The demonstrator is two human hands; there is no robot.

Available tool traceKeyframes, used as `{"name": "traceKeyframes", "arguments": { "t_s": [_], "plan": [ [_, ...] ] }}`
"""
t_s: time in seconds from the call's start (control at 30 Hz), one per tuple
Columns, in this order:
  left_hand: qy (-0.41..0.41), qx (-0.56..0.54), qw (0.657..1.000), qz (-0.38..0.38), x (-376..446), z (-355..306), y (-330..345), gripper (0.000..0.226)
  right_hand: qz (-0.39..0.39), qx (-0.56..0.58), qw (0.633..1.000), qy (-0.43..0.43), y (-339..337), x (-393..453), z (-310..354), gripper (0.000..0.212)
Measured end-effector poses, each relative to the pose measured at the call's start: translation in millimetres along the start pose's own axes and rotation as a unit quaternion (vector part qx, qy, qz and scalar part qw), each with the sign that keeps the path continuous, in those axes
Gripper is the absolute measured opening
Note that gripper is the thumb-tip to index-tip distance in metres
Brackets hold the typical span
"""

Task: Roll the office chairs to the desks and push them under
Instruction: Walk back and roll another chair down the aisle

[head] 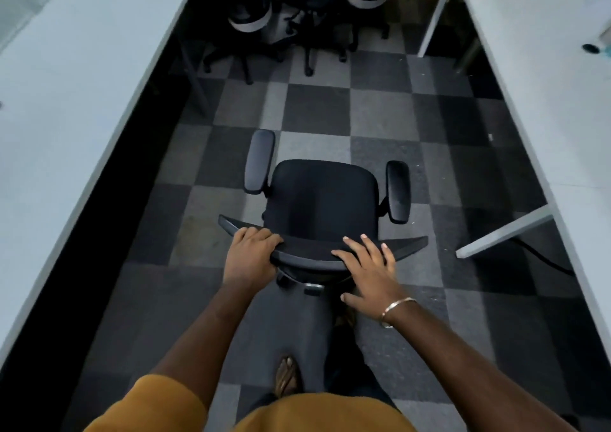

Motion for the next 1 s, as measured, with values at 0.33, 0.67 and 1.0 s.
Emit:
{"name": "traceKeyframes", "arguments": {
  "t_s": [0.33,0.67,1.0],
  "plan": [
    [-0.127,0.009,0.992,-0.017,-178,36,12,0.050,0.075,-0.005,0.988,-0.136,49,-87,98,0.095],
    [-0.347,0.025,0.937,-0.020,-340,-7,27,0.052,0.050,-0.004,0.936,-0.349,76,-143,123,0.088],
    [-0.476,0.026,0.878,-0.038,-437,-69,52,0.050,0.026,0.045,0.908,-0.416,73,-142,146,0.052]
  ]
}}
Point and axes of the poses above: each hand's wrist, its own x-axis towards the middle knuckle, its own y-axis out of the palm, z = x × y, the point moved 4 cm from there along x, towards the middle knuckle, and after that the axes turned 6 degrees about -y, right-handed, at the moved point
